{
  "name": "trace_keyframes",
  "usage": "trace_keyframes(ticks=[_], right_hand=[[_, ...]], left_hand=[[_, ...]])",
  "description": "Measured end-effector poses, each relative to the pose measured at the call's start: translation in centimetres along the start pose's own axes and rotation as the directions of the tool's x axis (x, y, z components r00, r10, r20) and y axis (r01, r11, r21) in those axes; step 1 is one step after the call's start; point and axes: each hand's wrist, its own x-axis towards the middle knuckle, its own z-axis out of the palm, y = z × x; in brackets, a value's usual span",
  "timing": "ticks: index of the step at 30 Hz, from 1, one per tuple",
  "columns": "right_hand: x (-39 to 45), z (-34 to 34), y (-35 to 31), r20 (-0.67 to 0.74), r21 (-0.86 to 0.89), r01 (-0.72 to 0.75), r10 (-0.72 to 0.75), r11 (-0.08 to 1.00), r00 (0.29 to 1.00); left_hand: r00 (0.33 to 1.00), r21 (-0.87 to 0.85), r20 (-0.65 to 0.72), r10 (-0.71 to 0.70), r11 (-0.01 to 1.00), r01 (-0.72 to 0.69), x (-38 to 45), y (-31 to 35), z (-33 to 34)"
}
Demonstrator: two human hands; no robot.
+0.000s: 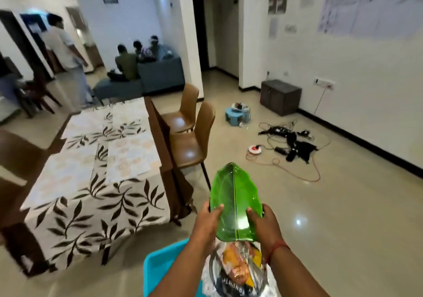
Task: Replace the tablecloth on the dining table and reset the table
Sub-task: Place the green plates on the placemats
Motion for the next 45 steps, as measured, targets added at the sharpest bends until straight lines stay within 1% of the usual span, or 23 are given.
trace_keyframes(ticks=[2, 4, 8, 12, 14, 16, 19, 24, 26, 30, 33, 37, 45], right_hand=[[-0.1, -0.8, -3.2, -0.053, 0.088, 0.062, -0.058, 0.994, 0.997], [-0.3, -1.8, -6.6, -0.050, 0.176, 0.111, -0.103, 0.978, 0.993], [0.9, -4.7, -11.4, -0.024, 0.233, 0.209, -0.210, 0.950, 0.977], [3.2, -10.2, -17.0, 0.108, 0.283, 0.287, -0.327, 0.915, 0.939], [4.1, -13.5, -19.8, 0.198, 0.326, 0.294, -0.369, 0.898, 0.908], [5.2, -16.9, -21.9, 0.277, 0.317, 0.291, -0.382, 0.903, 0.882], [6.6, -21.4, -24.8, 0.343, 0.306, 0.298, -0.396, 0.904, 0.852], [8.8, -24.5, -28.0, 0.457, 0.329, 0.249, -0.384, 0.911, 0.802], [10.5, -24.7, -29.1, 0.484, 0.353, 0.230, -0.387, 0.907, 0.785], [14.4, -23.2, -31.6, 0.474, 0.361, 0.273, -0.428, 0.892, 0.770], [18.8, -21.5, -33.7, 0.488, 0.345, 0.305, -0.448, 0.887, 0.749], [25.5, -19.0, -36.5, 0.506, 0.339, 0.315, -0.454, 0.887, 0.733], [39.2, -12.7, -41.8, 0.496, 0.367, 0.300, -0.458, 0.880, 0.738]], left_hand=[[0.996, -0.070, 0.049, 0.076, 0.995, -0.073, -0.5, 2.5, 2.3], [0.987, -0.122, 0.073, 0.142, 0.984, -0.133, -1.2, 5.0, 4.4], [0.969, -0.149, 0.033, 0.243, 0.960, -0.236, -1.8, 8.5, 8.3], [0.924, -0.196, -0.038, 0.381, 0.904, -0.380, -2.5, 12.0, 14.9], [0.906, -0.252, -0.079, 0.415, 0.871, -0.421, -2.8, 13.3, 18.5], [0.895, -0.289, -0.111, 0.431, 0.848, -0.444, -2.9, 14.0, 22.1], [0.883, -0.304, -0.140, 0.448, 0.829, -0.469, -2.9, 14.9, 26.9], [0.842, -0.277, -0.231, 0.488, 0.796, -0.538, -2.5, 16.9, 31.2], [0.818, -0.244, -0.269, 0.509, 0.785, -0.569, -1.6, 18.0, 32.4], [0.783, -0.199, -0.298, 0.545, 0.767, -0.610, 1.3, 20.7, 33.6], [0.770, -0.208, -0.329, 0.546, 0.754, -0.623, 5.3, 22.9, 34.0], [0.765, -0.239, -0.350, 0.541, 0.738, -0.632, 12.3, 25.5, 34.5], [0.754, -0.185, -0.361, 0.548, 0.751, -0.634, 27.1, 31.6, 34.6]])
